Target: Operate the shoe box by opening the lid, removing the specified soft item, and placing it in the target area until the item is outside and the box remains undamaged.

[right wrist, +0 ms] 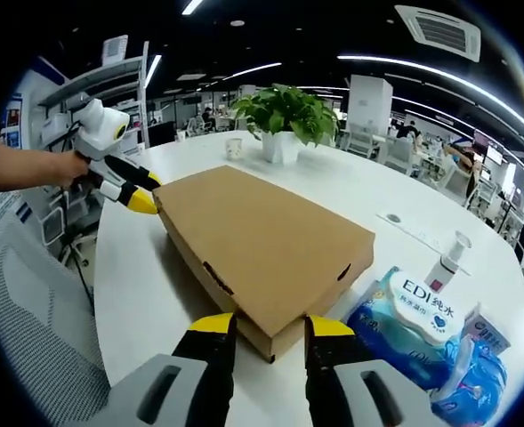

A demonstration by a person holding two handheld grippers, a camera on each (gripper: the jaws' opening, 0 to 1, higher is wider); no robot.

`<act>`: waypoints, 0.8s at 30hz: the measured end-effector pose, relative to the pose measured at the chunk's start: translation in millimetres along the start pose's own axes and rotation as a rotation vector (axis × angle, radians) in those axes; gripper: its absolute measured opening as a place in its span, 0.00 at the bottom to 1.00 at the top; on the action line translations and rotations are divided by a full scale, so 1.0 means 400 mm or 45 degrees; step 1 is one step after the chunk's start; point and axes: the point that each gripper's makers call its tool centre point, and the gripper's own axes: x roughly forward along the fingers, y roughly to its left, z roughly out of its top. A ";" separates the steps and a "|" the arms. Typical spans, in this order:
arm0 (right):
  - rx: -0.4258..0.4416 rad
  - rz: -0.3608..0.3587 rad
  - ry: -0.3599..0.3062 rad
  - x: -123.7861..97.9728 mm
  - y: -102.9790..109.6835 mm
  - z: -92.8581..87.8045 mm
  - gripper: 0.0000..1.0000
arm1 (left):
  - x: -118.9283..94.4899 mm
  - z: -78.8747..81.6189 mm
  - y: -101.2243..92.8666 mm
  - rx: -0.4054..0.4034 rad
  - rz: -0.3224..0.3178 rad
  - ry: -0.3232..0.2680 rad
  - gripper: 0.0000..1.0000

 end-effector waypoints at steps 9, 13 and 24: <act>0.010 -0.015 0.006 0.037 -0.037 0.025 0.27 | 0.041 0.030 0.029 -0.031 -0.019 0.008 0.38; 0.021 -0.026 0.004 0.055 -0.055 0.037 0.27 | 0.060 0.047 0.043 -0.036 -0.024 0.007 0.38; 0.041 -0.048 0.009 0.093 -0.100 0.066 0.28 | 0.109 0.093 0.074 -0.014 -0.037 0.019 0.39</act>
